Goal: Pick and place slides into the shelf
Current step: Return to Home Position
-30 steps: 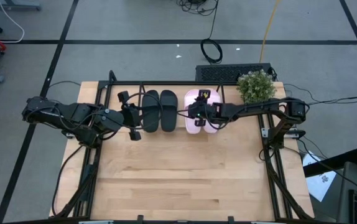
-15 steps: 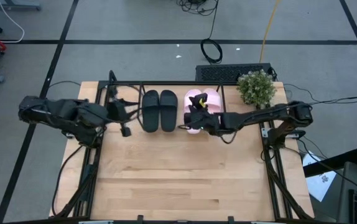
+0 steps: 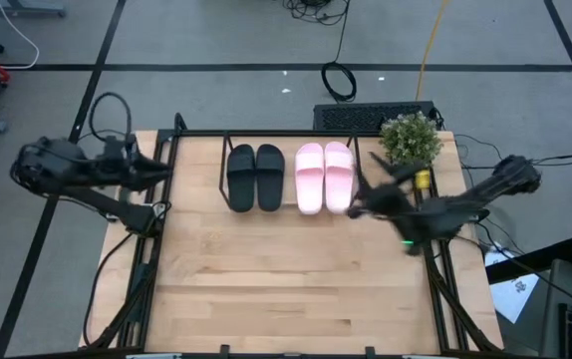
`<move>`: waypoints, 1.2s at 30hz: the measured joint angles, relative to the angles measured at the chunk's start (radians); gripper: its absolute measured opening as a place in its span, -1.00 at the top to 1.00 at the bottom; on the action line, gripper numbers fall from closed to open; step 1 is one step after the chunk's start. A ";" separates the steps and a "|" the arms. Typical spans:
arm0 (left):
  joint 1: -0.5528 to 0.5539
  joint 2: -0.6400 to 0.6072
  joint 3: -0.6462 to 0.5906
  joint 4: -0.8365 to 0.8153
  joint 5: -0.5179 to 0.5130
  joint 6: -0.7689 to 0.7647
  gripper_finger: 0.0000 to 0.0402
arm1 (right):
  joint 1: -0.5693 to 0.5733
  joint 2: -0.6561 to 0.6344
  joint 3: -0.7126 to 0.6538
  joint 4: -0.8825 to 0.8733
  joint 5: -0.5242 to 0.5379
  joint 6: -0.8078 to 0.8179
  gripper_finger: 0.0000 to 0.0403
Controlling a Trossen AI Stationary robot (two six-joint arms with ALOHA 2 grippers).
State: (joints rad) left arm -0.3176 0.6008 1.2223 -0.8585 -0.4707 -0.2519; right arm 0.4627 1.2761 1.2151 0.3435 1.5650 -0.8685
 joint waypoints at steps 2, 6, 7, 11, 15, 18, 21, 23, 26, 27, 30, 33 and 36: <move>0.000 -0.043 0.000 -0.045 0.086 -0.062 0.57 | 0.079 -0.073 -0.008 0.002 0.008 0.072 0.03; 0.000 -0.130 0.000 -0.214 0.264 -0.061 0.57 | 0.213 -0.225 -0.073 -0.018 -0.041 0.243 0.03; 0.000 -0.152 -0.001 -0.251 0.292 -0.070 0.57 | 0.244 -0.267 -0.104 -0.018 -0.059 0.266 0.03; 0.000 -0.262 -0.041 -0.290 0.337 -0.084 0.57 | 0.357 -0.429 -0.286 -0.018 -0.084 0.412 0.03; 0.000 -0.386 -0.154 -0.233 0.422 -0.083 0.57 | 0.477 -0.595 -0.524 -0.022 -0.230 0.590 0.03; 0.000 -0.459 -0.288 -0.149 0.506 -0.098 0.57 | 0.543 -0.692 -0.658 -0.012 -0.372 0.725 0.03; 0.000 -0.500 -0.431 -0.050 0.585 -0.110 0.57 | 0.575 -0.746 -0.725 -0.010 -0.464 0.812 0.03; 0.000 -0.507 -0.514 0.044 0.635 -0.101 0.57 | 0.579 -0.757 -0.734 -0.009 -0.533 0.850 0.03; 0.000 -0.504 -0.615 0.189 0.702 -0.065 0.57 | 0.561 -0.757 -0.734 -0.006 -0.624 0.906 0.03; 0.000 -0.502 -0.640 0.226 0.715 -0.053 0.57 | 0.551 -0.757 -0.734 -0.013 -0.651 0.936 0.03; 0.000 -0.503 -0.691 0.274 0.733 -0.038 0.57 | 0.503 -0.758 -0.735 -0.074 -0.716 1.046 0.03; 0.000 -0.503 -0.713 0.270 0.729 -0.034 0.57 | 0.421 -0.759 -0.735 -0.189 -0.773 1.174 0.03; 0.002 -0.504 -0.715 0.271 0.719 -0.004 0.57 | 0.313 -0.770 -0.736 -0.297 -0.885 1.255 0.03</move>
State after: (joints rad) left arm -0.3158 0.0967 0.5072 -0.5872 0.2479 -0.2555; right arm 0.7758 0.5063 0.4793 0.0466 0.6801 0.3867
